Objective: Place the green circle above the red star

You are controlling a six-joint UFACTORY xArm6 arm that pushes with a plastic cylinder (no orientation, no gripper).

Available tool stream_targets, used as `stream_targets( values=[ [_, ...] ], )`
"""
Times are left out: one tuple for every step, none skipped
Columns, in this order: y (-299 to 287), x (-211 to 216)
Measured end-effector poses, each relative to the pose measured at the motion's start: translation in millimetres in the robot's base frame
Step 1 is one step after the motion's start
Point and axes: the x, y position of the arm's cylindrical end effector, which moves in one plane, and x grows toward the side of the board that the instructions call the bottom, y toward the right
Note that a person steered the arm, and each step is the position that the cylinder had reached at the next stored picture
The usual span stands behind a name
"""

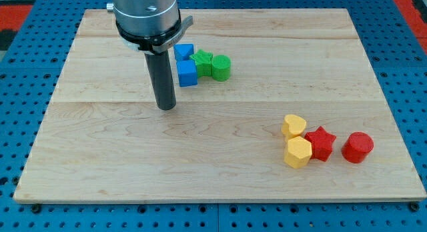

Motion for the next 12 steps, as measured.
stream_targets(
  values=[
    [0.0,-2.8],
    [-0.1,-2.8],
    [-0.1,-13.4],
    [-55.2,-31.1],
    [-83.1,-88.9],
    [-48.1,-127.7],
    [2.1,-145.1],
    [70.2,-90.2],
    [141.8,-79.7],
    [144.4,-65.0],
    [177.6,-41.1],
    [229.1,-27.7]
  ],
)
